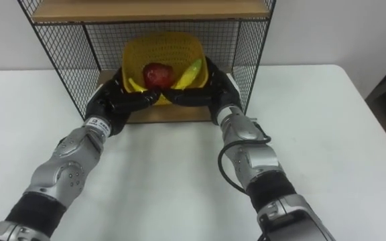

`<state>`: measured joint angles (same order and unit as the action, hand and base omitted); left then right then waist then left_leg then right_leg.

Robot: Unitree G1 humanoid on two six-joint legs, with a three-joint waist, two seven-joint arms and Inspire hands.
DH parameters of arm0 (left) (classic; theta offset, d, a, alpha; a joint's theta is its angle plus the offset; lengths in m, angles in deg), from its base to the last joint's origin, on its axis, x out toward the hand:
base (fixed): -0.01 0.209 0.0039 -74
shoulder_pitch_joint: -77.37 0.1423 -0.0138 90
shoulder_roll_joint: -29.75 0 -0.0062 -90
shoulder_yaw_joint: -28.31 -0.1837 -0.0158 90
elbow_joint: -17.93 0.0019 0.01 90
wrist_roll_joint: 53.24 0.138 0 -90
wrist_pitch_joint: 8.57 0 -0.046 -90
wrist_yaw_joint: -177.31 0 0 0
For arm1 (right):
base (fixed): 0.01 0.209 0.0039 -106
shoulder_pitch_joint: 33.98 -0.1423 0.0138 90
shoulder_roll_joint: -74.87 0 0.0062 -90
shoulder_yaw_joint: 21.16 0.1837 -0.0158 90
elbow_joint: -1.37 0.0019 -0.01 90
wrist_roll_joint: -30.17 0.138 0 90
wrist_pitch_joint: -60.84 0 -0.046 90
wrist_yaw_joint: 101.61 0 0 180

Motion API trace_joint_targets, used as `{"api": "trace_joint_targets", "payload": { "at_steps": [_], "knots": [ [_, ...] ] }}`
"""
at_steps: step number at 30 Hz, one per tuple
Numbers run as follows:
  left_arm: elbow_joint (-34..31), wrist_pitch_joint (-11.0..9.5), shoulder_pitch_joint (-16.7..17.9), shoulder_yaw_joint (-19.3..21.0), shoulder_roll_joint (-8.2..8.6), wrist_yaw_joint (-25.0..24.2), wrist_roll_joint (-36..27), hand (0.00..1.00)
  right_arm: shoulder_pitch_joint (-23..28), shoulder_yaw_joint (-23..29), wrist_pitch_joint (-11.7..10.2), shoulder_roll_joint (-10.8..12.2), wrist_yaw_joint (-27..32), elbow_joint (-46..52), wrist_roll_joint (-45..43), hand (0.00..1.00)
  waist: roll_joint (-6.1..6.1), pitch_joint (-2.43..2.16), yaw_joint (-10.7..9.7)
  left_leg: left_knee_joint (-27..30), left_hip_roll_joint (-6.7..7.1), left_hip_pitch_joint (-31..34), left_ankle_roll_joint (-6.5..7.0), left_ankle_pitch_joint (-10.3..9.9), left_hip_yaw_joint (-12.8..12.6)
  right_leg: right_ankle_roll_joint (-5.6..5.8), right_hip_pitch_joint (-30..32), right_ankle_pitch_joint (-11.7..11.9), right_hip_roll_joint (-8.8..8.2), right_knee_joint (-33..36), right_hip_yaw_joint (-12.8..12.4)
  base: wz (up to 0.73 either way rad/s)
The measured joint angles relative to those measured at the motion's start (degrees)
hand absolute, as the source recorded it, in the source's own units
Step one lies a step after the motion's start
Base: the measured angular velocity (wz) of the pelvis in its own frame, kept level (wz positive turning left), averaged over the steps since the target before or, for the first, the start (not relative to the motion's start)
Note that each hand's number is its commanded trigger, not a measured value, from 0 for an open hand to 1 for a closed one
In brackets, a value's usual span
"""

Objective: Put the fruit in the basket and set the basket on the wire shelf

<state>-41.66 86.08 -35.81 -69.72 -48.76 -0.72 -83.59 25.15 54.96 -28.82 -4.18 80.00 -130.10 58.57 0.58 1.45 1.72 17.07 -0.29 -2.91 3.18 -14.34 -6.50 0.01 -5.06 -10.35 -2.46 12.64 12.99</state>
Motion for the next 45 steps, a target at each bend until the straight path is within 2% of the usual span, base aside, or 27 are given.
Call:
{"api": "trace_joint_targets", "payload": {
  "at_steps": [1,5,7,12,18,20,24,28,34,43,45],
  "knots": [
    [-0.1,0.0,0.0,0.0,-0.02,0.0,1.0,0.00,0.3,0.0,0.0,-0.1,0.0,0.3,-0.6,0.00,0.12,-0.32,0.0,0.0,0.05,-0.1,0.00,0.0,0.2,0.00,-0.2,0.0,-0.02,0.0,0.2,0.06],
    [-0.1,0.0,0.7,0.0,-0.82,-0.1,1.3,0.00,3.8,0.0,-0.1,-0.7,-0.9,4.4,-2.1,0.00,0.13,-0.66,0.0,-0.8,0.05,-1.9,-0.17,0.1,0.6,0.00,-1.9,0.0,-0.02,-0.3,0.8,0.06],
    [-0.1,0.0,1.0,0.0,-1.15,-0.1,3.0,0.00,5.4,0.0,-0.1,-1.2,-1.8,4.8,-2.5,0.00,-0.03,-1.07,0.2,-1.4,0.09,-2.9,-0.22,0.2,0.6,0.00,-3.0,0.0,0.01,-0.9,1.1,0.04],
    [-3.9,0.0,4.0,0.1,-1.38,-0.1,3.8,0.00,9.2,0.0,-0.1,-2.2,-2.0,9.9,-4.0,0.00,-0.14,-1.40,0.1,-1.4,0.10,-2.9,-0.30,0.5,0.7,-0.06,-3.1,0.0,0.03,-0.9,1.1,0.01],
    [-4.6,0.0,6.1,0.4,-1.38,-0.2,4.1,0.00,10.2,0.2,-0.1,-2.4,-2.1,12.2,-4.1,0.00,-0.38,-1.53,-0.4,-1.8,0.09,-3.9,-0.38,0.8,0.6,-0.18,-3.8,0.1,0.03,-0.9,1.1,-0.01],
    [-5.0,0.0,6.5,0.4,-1.57,-0.3,5.0,0.00,12.1,1.1,-0.1,-2.5,-2.5,15.2,-3.9,0.00,-0.46,-1.59,-0.4,-1.9,0.08,-4.1,-0.38,0.8,0.6,-0.18,-4.0,0.1,0.05,-0.9,1.1,0.00],
    [-7.1,0.0,8.1,1.2,-2.15,-0.5,6.4,0.00,15.7,1.9,-0.2,-3.6,-3.7,19.3,-3.8,0.00,-0.48,-1.60,-0.3,-2.7,0.08,-4.6,-0.38,0.8,0.5,-0.29,-4.3,0.2,0.10,-0.9,1.0,-0.01],
    [-12.7,-0.1,11.4,1.6,-2.92,-0.5,7.5,0.00,18.5,3.5,-0.2,-4.0,-4.4,21.5,-3.7,0.00,-0.39,-1.64,-0.3,-3.2,0.08,-4.7,-0.40,0.9,0.3,-0.30,-4.1,0.2,0.13,-0.9,1.0,-0.01],
    [-15.0,-0.1,14.2,1.9,-2.97,-0.6,7.4,0.00,19.1,5.5,-0.2,-4.2,-5.1,22.4,-3.7,0.00,-0.30,-1.64,-0.7,-3.7,0.07,-4.7,-0.42,0.9,0.2,-0.30,-4.0,0.2,0.18,-0.9,1.0,-0.01],
    [-16.4,-0.3,14.5,3.9,-3.19,-1.6,7.6,0.00,19.2,8.6,-0.2,-4.4,-5.5,22.5,-4.2,0.00,-0.17,-1.65,-1.4,-3.7,0.07,-4.8,-0.42,0.9,0.1,-0.27,-3.8,0.2,0.18,-1.0,1.1,0.00],
    [-17.2,-0.4,14.6,4.3,-3.19,-1.6,7.6,0.00,20.6,8.6,-0.2,-4.5,-5.6,24.1,-4.5,0.00,-0.16,-1.65,-1.4,-3.8,0.06,-4.8,-0.42,0.9,0.1,-0.27,-3.7,0.2,0.19,-1.0,1.1,0.00]
  ]
}}
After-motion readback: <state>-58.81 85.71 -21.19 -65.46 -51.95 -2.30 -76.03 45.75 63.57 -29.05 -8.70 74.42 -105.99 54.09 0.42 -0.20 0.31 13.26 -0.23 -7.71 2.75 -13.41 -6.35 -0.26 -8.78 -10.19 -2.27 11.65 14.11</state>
